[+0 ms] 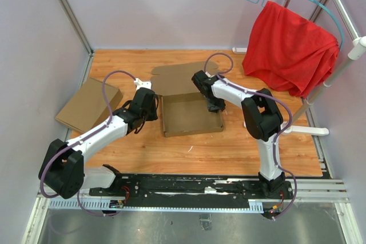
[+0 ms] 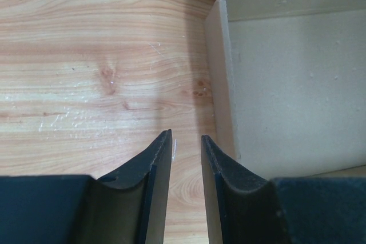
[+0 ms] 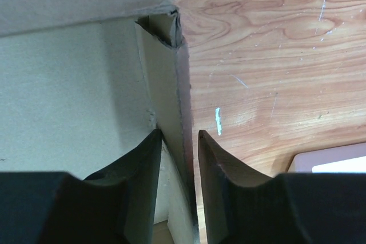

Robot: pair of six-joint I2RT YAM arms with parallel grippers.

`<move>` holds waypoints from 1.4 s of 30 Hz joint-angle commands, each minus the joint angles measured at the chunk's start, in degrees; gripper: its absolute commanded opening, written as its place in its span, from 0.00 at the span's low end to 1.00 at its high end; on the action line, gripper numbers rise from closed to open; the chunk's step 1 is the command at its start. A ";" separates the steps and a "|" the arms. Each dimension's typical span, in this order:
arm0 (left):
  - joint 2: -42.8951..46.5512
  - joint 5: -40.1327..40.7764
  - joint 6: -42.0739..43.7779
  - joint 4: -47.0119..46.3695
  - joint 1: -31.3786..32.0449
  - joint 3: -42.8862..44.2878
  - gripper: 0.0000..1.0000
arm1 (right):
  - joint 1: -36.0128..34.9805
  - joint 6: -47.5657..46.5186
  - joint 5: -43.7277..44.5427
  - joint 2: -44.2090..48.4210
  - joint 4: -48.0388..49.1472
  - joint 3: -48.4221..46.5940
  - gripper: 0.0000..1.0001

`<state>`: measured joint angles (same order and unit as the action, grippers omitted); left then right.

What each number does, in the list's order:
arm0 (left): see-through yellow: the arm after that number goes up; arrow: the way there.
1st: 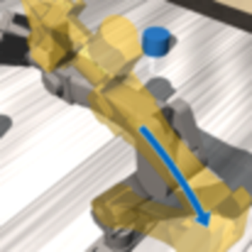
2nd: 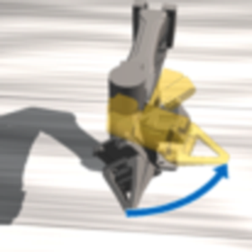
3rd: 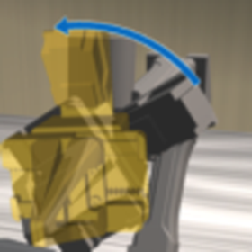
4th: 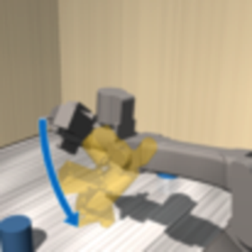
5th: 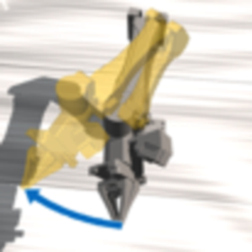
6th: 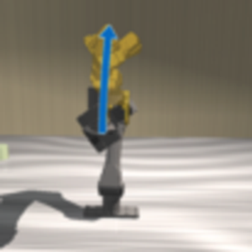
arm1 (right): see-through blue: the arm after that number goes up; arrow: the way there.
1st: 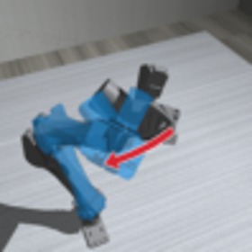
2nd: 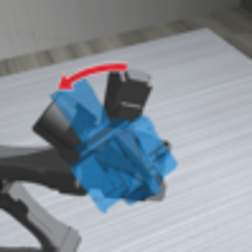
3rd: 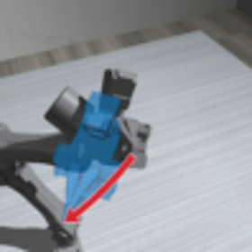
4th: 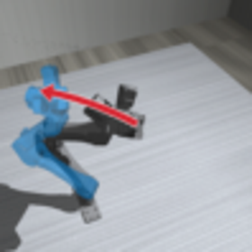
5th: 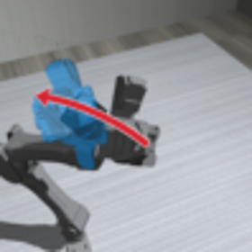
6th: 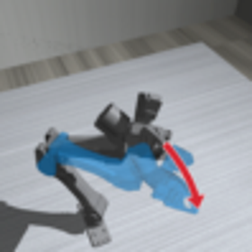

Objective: Fold the paper box

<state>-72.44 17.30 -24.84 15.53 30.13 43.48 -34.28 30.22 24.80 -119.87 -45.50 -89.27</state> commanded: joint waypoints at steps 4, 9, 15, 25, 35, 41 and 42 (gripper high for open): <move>1.12 0.68 0.60 -0.78 0.15 -0.14 0.33 | 2.13 1.49 -2.98 1.46 2.22 -0.71 0.34; 1.21 1.01 0.65 -0.76 0.11 -0.05 0.33 | 3.02 0.96 -5.19 0.21 2.84 -2.62 0.34; 0.73 1.24 0.58 -0.59 0.11 -0.07 0.33 | 3.92 1.50 -7.48 0.52 4.22 -2.49 0.41; -0.06 1.78 0.63 -0.44 0.17 0.38 0.33 | 4.85 0.58 -6.31 -0.55 6.66 -2.28 0.17; -0.24 2.48 0.57 0.18 0.10 0.55 0.33 | 4.62 1.39 -4.23 -0.43 9.61 3.85 0.07; -0.54 2.72 0.49 0.20 0.11 0.70 0.33 | 5.40 0.34 -10.36 2.78 11.34 7.33 0.50; -0.59 2.69 0.47 0.20 0.10 0.77 0.33 | 5.57 0.18 -10.76 3.47 11.38 7.72 0.50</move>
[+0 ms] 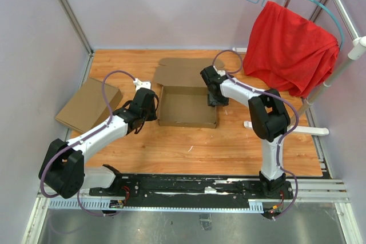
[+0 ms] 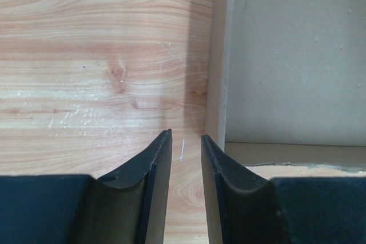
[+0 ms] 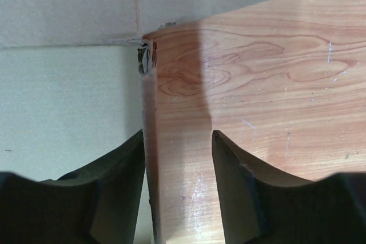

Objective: Fold the paper box

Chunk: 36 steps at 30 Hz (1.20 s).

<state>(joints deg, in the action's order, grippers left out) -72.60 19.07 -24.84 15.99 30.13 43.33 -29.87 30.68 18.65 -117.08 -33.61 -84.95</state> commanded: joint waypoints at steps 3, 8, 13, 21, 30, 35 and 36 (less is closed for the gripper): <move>-0.47 0.87 0.32 -0.46 0.11 0.88 0.33 | 1.71 -0.77 -5.53 2.55 -0.75 3.80 0.52; -0.12 2.73 -0.75 -0.71 0.11 0.68 0.38 | 2.27 -1.00 -7.31 7.22 -1.29 3.91 0.53; 0.72 2.47 -1.43 -3.02 0.12 1.02 0.47 | 2.27 -2.28 -9.37 12.89 -0.08 5.63 0.53; -7.65 5.57 -1.70 -3.67 0.02 6.80 0.59 | 1.95 -4.15 -11.49 15.56 -4.19 6.26 0.49; -16.83 5.65 -0.78 -5.96 0.02 11.32 0.52 | -1.03 -5.71 -16.32 13.38 -4.54 8.47 0.37; -19.97 4.71 -0.09 -7.04 0.02 12.22 0.35 | -1.33 -6.44 -16.14 12.41 -4.29 9.32 0.24; -20.15 4.08 0.04 -7.10 0.04 12.14 0.30 | -1.32 -6.60 -16.08 12.33 -4.21 9.36 0.20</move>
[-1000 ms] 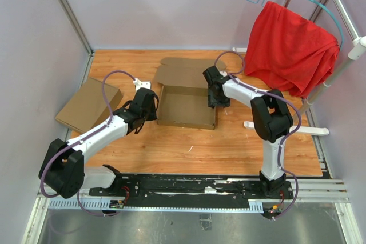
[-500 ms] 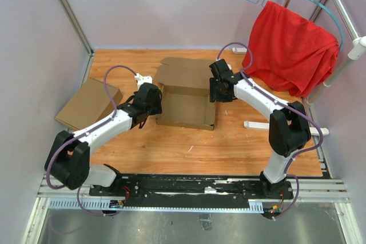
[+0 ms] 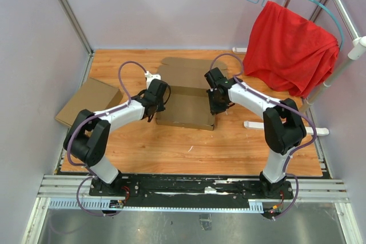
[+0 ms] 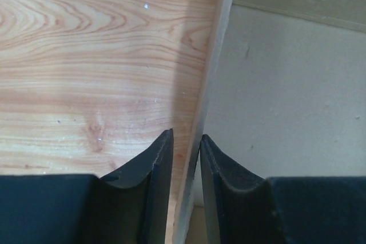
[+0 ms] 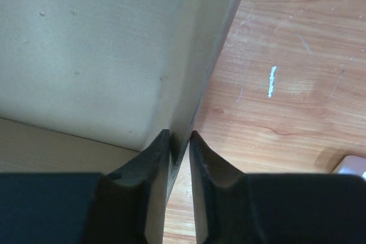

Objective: Fold the paper box

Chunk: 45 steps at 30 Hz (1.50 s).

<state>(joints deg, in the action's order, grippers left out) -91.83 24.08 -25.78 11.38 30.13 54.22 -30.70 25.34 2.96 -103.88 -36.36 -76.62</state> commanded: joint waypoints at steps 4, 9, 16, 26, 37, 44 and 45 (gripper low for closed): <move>0.24 -1.92 1.35 -1.32 0.06 0.42 0.08 | -0.49 -1.22 1.92 -1.15 -2.06 0.86 0.01; 6.66 -4.71 1.28 -1.12 0.12 -3.43 0.01 | -0.59 -1.36 6.43 -1.77 -2.99 0.32 0.01; 14.74 -8.88 0.96 -2.61 0.18 -8.07 0.00 | -0.59 -1.74 3.82 -5.08 -3.68 -3.98 0.18; 16.90 -9.77 1.24 -3.05 0.55 -10.03 0.00 | -2.40 -1.79 6.40 -13.22 -8.55 -12.90 0.16; 25.42 -10.42 0.99 0.06 3.19 -7.92 0.00 | -4.34 0.14 15.23 -15.53 -12.64 -16.26 0.13; 28.11 -10.12 1.04 1.94 3.27 -6.52 0.00 | -5.71 1.40 24.82 -16.30 -15.19 -18.40 0.17; 28.11 -10.10 1.20 2.02 3.27 -6.45 0.00 | -5.69 1.14 23.87 -16.11 -14.33 -18.27 0.23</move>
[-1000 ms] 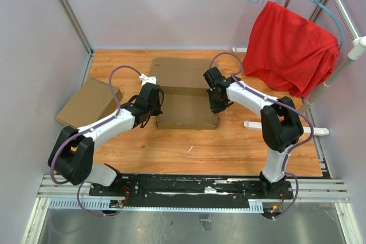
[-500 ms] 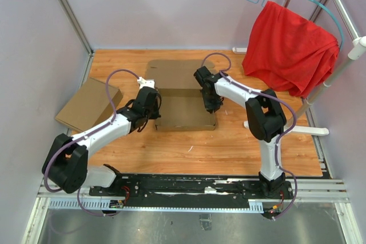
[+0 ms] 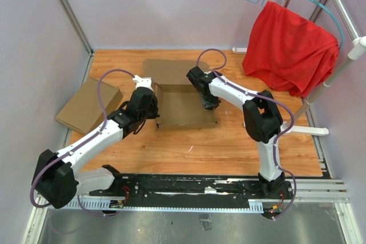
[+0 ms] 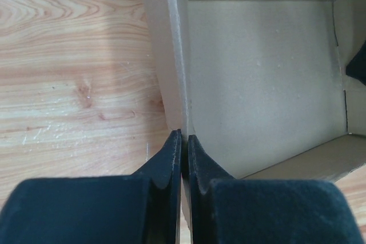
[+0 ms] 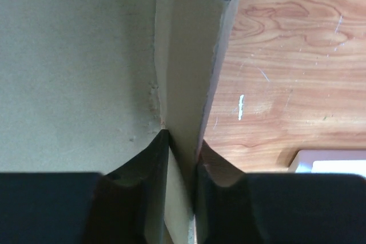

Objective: Fold the paper box

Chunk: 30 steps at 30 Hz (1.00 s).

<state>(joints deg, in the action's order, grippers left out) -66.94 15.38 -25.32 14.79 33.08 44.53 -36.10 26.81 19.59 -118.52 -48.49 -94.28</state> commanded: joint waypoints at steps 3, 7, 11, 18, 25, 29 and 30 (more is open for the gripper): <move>3.23 -1.77 0.99 -1.09 0.33 3.52 0.00 | -0.14 -0.67 3.91 -1.68 -0.49 -1.19 0.34; 3.64 -2.36 1.00 -0.86 0.37 3.50 0.00 | -0.20 -0.28 3.11 -3.19 0.00 -3.29 0.34; 3.54 -2.20 1.12 -0.64 0.33 3.54 0.00 | -0.20 0.73 3.61 -3.76 1.02 -3.33 0.01; 2.58 -1.07 1.13 -0.15 0.33 3.21 0.00 | -0.10 1.11 2.65 -0.26 2.47 -0.42 0.48; -2.32 1.55 0.77 -0.70 0.33 1.04 0.00 | -0.02 0.63 -0.98 7.35 4.26 3.34 0.60; -3.15 3.03 -0.77 -0.35 0.34 0.00 0.00 | 0.55 0.83 -1.80 11.39 4.73 5.58 0.61; -2.93 2.82 -1.10 -0.29 0.39 -0.18 0.00 | 0.95 0.62 -2.59 12.26 5.25 6.22 0.61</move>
<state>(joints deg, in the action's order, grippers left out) -70.19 16.99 -24.86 16.73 33.15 44.91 -36.25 27.00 18.52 -110.87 -44.51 -90.02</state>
